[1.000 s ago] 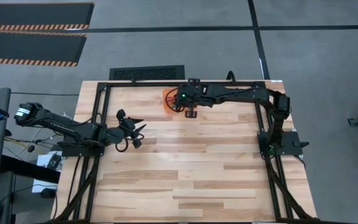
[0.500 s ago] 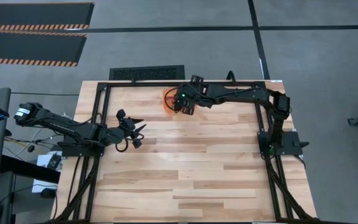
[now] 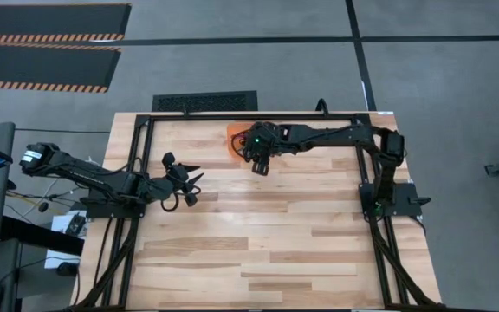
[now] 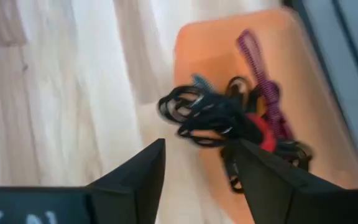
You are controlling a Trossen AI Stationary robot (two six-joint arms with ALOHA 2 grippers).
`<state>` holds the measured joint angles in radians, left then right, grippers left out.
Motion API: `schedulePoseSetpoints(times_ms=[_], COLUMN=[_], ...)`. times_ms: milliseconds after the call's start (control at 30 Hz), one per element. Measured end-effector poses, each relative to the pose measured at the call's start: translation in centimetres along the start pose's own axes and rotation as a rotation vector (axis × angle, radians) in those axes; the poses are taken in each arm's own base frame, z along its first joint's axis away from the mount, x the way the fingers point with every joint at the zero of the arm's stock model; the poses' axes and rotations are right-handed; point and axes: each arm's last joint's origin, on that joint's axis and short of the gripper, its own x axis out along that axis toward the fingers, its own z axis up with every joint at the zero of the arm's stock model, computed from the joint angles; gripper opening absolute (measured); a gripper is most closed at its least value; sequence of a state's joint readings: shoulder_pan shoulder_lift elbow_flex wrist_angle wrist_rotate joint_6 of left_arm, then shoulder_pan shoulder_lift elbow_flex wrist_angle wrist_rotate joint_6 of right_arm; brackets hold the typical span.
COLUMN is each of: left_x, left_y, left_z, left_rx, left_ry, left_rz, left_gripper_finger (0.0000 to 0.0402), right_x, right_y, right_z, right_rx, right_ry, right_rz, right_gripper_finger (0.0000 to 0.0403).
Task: Pick and place USB-C Cables
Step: Put the black charger cable into the orange bin
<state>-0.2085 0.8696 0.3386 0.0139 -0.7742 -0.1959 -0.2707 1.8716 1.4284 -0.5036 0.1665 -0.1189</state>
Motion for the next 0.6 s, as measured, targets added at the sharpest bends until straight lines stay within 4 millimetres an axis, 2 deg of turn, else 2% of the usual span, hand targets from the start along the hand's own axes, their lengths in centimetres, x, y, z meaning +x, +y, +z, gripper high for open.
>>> schedulePoseSetpoints(times_ms=[233,333,467,600], left_x=[0.0,0.0,0.1,0.2], left_y=[0.0,0.0,0.1,0.2], left_z=[0.1,0.2,0.3,0.3], left_rx=[0.013,0.013,0.009,0.023], left_ry=[-0.007,-0.013,-0.021,-0.015], left_rz=[0.0,0.004,0.01,0.015], left_gripper_finger=[0.0109,0.0109,0.0109,0.0109], right_x=[3.0,4.5,4.5,3.9], right_y=[0.7,0.7,0.1,-0.2], right_z=[-0.2,-0.1,1.3,2.1], right_rx=[-0.042,-0.098,-0.116,-0.11], right_ry=[-0.002,0.002,-0.085,-0.107], right_rz=[0.046,-0.032,-0.117,-0.126], right_gripper_finger=[0.0165,0.0148,0.013,0.0121])
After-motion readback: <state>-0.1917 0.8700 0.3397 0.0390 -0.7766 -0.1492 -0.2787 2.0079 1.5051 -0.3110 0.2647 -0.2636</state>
